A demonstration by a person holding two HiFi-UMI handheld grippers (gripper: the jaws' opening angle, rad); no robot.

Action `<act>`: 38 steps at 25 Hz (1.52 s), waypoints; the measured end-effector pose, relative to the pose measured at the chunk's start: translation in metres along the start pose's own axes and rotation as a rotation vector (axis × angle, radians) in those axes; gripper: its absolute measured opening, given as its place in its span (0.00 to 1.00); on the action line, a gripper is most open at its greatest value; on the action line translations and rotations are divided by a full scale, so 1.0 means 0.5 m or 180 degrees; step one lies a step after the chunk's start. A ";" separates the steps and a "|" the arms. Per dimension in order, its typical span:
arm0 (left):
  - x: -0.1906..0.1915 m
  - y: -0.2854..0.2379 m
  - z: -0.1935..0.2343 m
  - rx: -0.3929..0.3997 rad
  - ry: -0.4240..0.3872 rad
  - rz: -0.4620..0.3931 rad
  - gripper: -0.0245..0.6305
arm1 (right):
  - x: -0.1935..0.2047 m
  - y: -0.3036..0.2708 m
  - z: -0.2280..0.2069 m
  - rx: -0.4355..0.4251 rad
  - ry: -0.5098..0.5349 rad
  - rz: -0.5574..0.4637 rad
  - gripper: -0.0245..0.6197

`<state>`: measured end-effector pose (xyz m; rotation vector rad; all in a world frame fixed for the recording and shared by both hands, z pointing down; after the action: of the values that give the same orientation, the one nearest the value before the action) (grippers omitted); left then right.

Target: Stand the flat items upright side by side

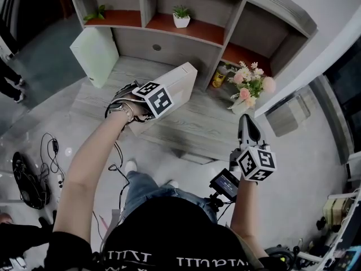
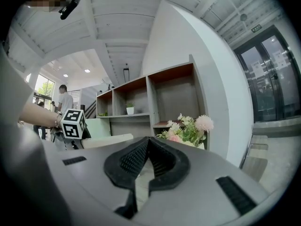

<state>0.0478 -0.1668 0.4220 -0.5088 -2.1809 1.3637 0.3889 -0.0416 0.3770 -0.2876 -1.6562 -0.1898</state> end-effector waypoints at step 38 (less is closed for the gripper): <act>-0.124 0.006 0.083 0.0682 0.0238 -0.0193 0.52 | 0.011 0.024 -0.088 0.0301 -0.0169 -0.0030 0.06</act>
<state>0.0724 -0.2296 0.3905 -0.4028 -1.9465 1.4988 0.4340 -0.0426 0.3864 -0.2150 -1.7139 -0.1113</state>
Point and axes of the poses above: the fingertips, and each gripper's own axes: y backward along the fingers, z to its left, x out of its underside, the point moved 10 cm from there along y, backward along the fingers, and after that the axes turned 3 degrees about -z, right-handed, at the moved point
